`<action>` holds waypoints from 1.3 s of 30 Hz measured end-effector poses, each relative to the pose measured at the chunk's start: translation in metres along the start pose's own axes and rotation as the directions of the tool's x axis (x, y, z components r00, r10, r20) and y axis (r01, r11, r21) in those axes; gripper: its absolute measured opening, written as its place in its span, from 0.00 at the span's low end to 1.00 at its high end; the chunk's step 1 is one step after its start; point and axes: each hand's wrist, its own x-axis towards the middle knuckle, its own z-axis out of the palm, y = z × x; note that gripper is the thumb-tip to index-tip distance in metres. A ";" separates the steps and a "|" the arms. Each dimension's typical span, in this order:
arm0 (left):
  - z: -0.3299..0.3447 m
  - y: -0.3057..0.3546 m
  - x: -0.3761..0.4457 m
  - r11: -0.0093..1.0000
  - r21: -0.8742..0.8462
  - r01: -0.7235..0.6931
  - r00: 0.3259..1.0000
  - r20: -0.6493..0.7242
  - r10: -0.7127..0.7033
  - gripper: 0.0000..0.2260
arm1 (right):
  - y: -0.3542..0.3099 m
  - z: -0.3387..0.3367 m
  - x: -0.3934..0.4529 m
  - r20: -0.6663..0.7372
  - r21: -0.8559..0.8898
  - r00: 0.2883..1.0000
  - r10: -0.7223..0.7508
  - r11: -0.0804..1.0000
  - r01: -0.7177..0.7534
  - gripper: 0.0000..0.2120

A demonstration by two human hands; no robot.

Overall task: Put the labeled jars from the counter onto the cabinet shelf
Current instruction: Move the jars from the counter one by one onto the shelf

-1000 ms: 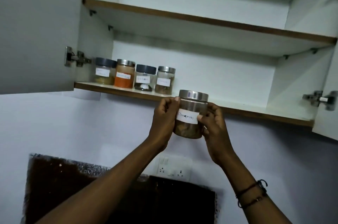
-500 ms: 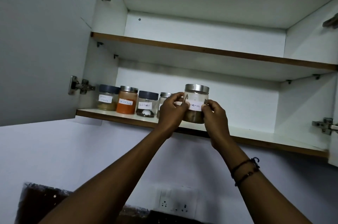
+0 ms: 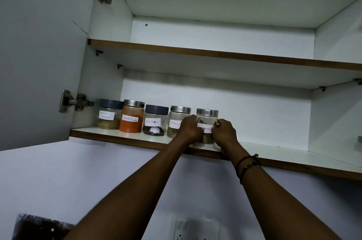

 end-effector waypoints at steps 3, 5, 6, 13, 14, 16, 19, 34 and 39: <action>0.003 -0.003 0.007 0.998 0.055 -0.006 0.997 0.074 0.002 0.16 | 0.004 0.003 0.008 0.101 -0.024 0.995 0.011 1.000 -0.008 0.13; 0.004 -0.004 0.010 0.996 0.093 -0.010 0.994 0.113 0.000 0.17 | 0.005 0.003 0.011 0.167 0.009 0.986 0.014 1.000 -0.016 0.14; 0.005 -0.005 0.010 0.995 0.101 -0.010 0.993 0.120 -0.002 0.16 | 0.005 0.003 0.011 0.185 0.018 0.982 0.023 0.999 -0.026 0.15; 0.003 -0.004 -0.005 0.982 0.185 -0.050 0.999 0.011 0.049 0.05 | 0.002 -0.005 -0.009 0.046 -0.042 0.999 -0.001 0.999 0.003 0.07; 0.002 -0.004 -0.009 0.983 0.168 -0.072 0.997 -0.024 0.077 0.06 | 0.000 -0.008 -0.016 0.021 -0.045 0.999 -0.033 0.998 0.034 0.03; -0.001 -0.004 -0.024 0.986 0.098 -0.133 0.987 -0.077 0.141 0.06 | -0.001 -0.015 -0.033 -0.026 0.014 0.993 -0.113 0.993 0.114 0.11; -0.008 -0.002 -0.058 0.966 -0.081 -0.244 0.965 -0.119 0.233 0.11 | 0.001 -0.024 -0.074 -0.100 0.240 0.984 -0.148 0.956 0.168 0.14; 0.068 -0.145 -0.299 0.973 -0.225 0.046 0.978 0.211 0.003 0.10 | 0.168 0.045 -0.297 0.185 0.330 0.968 0.171 0.917 -0.225 0.13; 0.102 -0.212 -0.389 0.985 -0.079 0.151 0.938 0.325 -0.118 0.10 | 0.242 0.094 -0.394 0.249 0.060 0.916 0.314 0.939 -0.338 0.16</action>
